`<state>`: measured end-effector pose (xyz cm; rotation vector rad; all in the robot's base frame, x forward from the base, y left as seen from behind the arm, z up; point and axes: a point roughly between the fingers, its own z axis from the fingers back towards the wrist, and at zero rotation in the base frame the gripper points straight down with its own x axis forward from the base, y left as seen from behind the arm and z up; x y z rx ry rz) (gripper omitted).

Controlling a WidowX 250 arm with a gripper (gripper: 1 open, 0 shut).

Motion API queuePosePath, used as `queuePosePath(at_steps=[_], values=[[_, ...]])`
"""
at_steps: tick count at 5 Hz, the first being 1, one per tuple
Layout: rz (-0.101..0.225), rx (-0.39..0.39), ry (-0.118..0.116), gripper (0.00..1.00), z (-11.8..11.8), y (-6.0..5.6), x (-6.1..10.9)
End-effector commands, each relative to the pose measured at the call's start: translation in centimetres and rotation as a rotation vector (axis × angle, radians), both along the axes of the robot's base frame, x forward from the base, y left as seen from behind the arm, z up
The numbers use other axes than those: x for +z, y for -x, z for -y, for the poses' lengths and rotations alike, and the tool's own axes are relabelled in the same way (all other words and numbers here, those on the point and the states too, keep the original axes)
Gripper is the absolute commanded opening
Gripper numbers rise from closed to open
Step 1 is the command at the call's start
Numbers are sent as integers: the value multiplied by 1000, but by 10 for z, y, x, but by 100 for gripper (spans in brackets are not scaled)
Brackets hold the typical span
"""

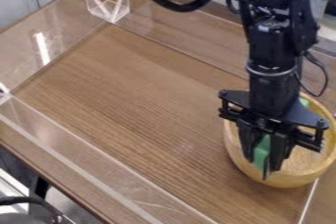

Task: Put the green block in the brown bowl

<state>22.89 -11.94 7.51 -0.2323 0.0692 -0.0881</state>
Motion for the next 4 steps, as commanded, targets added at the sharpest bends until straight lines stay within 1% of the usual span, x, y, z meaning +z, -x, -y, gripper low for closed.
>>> queuePosePath(at_steps=[1,4], values=[[45,13,21,0,0,-12,11],[41,15,32,0,-2,-17,8]])
